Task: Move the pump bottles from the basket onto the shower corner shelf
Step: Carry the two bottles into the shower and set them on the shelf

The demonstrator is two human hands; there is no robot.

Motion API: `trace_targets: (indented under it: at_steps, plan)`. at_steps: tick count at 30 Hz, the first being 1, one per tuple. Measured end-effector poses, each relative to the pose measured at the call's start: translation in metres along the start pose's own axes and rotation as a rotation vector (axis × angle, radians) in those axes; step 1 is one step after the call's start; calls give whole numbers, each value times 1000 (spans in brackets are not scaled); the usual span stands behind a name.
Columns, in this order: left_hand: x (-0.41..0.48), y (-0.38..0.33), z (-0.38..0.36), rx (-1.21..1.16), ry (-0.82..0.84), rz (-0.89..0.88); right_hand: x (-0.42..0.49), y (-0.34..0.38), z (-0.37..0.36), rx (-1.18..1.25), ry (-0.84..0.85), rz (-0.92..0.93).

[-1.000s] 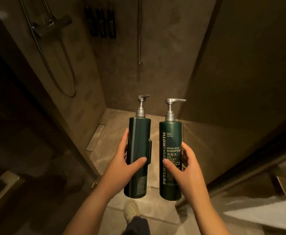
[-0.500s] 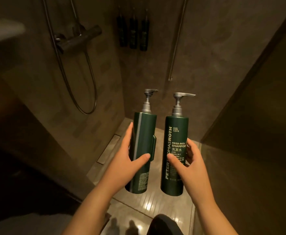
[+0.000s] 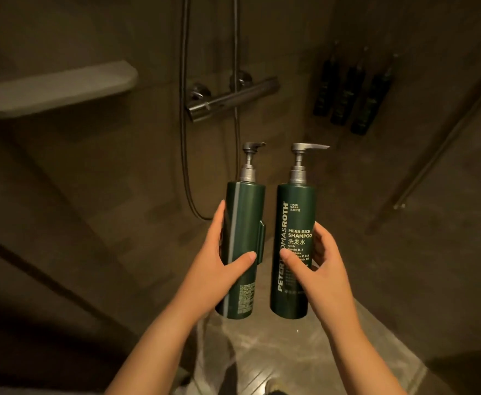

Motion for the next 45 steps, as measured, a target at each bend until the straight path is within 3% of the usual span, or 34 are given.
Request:
trace_targets:
  at_steps: [7, 18, 31, 38, 45]
  plan:
    - [43, -27, 17, 20, -282, 30, 93, 24, -22, 46, 311, 53]
    - [46, -58, 98, 96, -578, -28, 146, 68, -128, 137, 668, 171]
    - [72, -104, 205, 157, -798, -293, 181, 154, -228, 227, 737, 524]
    - [82, -148, 236, 304, -903, -403, 201, 193, -268, 388, 805, 607]
    - [96, -158, 262, 367, -1011, -374, 224, 199, -305, 440, 872, 603]
Point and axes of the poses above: each hand's wrist, its own x-axis towards the middle knuckle, its own z-axis out of the back of the hand, y = z × x, the point moved 3 cm from there along x, towards the middle knuckle, and after that the axes turned 7 degrees about x, right-handed, at the moved point
